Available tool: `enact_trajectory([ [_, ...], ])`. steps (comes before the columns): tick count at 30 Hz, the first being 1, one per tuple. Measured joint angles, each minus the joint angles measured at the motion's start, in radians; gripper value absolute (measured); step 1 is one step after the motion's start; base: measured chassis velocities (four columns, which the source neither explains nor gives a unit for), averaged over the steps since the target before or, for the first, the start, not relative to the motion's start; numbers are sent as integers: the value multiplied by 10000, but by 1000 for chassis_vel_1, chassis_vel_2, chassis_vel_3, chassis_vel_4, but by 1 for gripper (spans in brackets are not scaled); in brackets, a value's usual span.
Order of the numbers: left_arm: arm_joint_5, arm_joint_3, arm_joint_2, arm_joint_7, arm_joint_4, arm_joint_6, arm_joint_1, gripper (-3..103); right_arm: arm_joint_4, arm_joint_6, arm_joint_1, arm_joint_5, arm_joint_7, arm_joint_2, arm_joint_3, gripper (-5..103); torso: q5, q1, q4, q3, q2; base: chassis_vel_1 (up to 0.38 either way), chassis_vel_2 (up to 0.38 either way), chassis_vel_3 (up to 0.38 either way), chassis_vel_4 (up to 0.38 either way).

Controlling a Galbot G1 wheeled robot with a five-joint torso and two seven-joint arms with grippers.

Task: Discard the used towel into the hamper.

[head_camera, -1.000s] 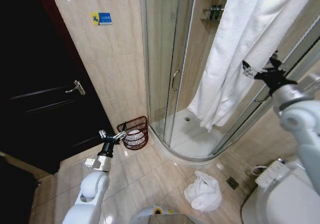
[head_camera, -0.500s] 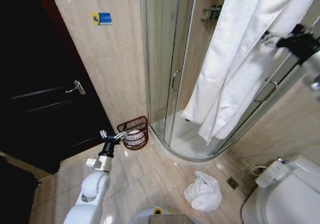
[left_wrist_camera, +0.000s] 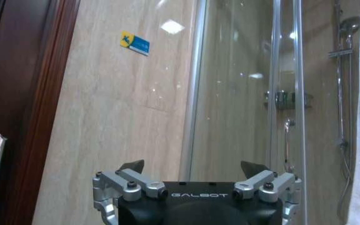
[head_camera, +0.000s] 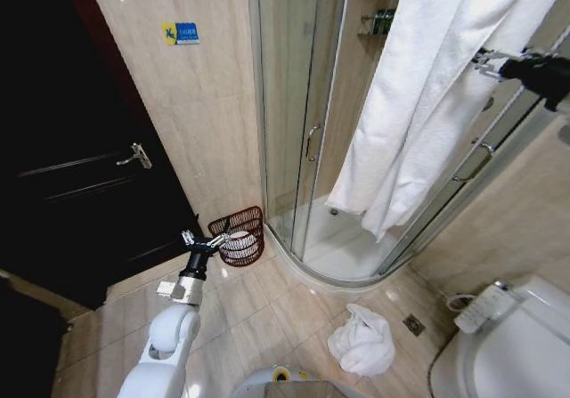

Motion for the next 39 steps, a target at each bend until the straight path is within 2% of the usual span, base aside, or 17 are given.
enact_trajectory([
  [1, 0, 0, 0, 0, 0, 0, 0, 100, 0, 0, 0, 0, 0, 0, 0, 64, 0, 0, 0, 0, 0, 0, 0, 0, 0],
  [2, -2, -13, 3, 0, -2, -9, 4, 100, 19, -4, -2, -17, 21, 12, -11, 58, 0, 0, 0, 0, 0, 0, 0, 0, 0],
  [3, -3, -31, 8, 0, -5, -17, 9, 100, 32, -6, -8, -54, 48, 25, -18, 58, 0, 0, 0, 0, 0, 0, 0, 0, 0],
  [5, -7, -39, 21, 0, -20, -26, 19, 100, 40, -8, -30, -118, 68, 33, -20, 47, -1, 0, 0, 0, 0, 0, 0, 0, 0],
  [6, -7, -39, 21, 0, -20, -26, 19, 100, 40, -8, -30, -118, 68, 33, -20, 47, -1, 0, 0, 0, 0, 0, 0, 0, 0],
  [10, -1, -19, 6, 0, -26, -28, 3, 100, 124, -7, -174, -196, 104, 45, 58, 26, -1, 0, 0, 0, 0, 0, 0, 0, 0],
  [11, -1, -19, 6, 0, -26, -28, 3, 100, 124, -7, -174, -196, 104, 45, 58, 26, -1, 0, 0, 0, 0, 0, 0, 0, 0],
  [13, 15, 10, -8, 0, -30, -27, -9, 100, 235, 2, -257, -236, 114, 49, 132, 15, -1, 0, -1, 0, 0, 0, 0, 0, 0],
  [15, 26, 16, -15, 0, -30, -27, -15, 100, 292, 9, -295, -257, 131, 58, 167, 15, -1, 0, 0, 0, 0, 0, 0, 0, 0],
  [16, 40, 24, -25, 2, -30, -27, -17, 100, 383, 17, -368, -305, 153, 78, 225, 10, -1, 0, 0, 0, 0, 0, 0, 0, 0],
  [18, 51, 27, -33, 3, -30, -27, -16, 100, 471, 23, -460, -349, 169, 103, 283, 10, -1, 0, 0, 0, 0, 0, 0, 0, 0],
  [19, 58, 31, -42, 4, -30, -27, -11, 100, 590, 25, -594, -397, 196, 142, 367, 2, -1, 0, -1, 0, 0, 0, 0, 0, 0],
  [27, 65, -1, -24, 9, -64, -36, 38, 100, 1479, -175, -1721, -784, 601, 697, 885, 2, -2, 0, 0, -1, 0, 0, 0, 0, 0],
  [33, 31, -9, -15, 12, -72, -65, 37, 100, 2631, -459, -2687, -1349, 1348, 1838, 1003, 2, 0, 0, 0, 0, 0, 0, 0, 0, 0],
  [34, 31, -9, -15, 12, -72, -65, 37, 100, 2631, -459, -2687, -1349, 1348, 1838, 1003, 2, 0, 0, 0, 0, 0, 0, 0, 0, 0],
  [39, -63, -165, 9, 13, -40, -214, 123, 100, 3786, -478, -3133, -2173, 1595, 2690, 877, 2, 1, 0, 0, 0, 0, 0, 0, 0, 0],
])
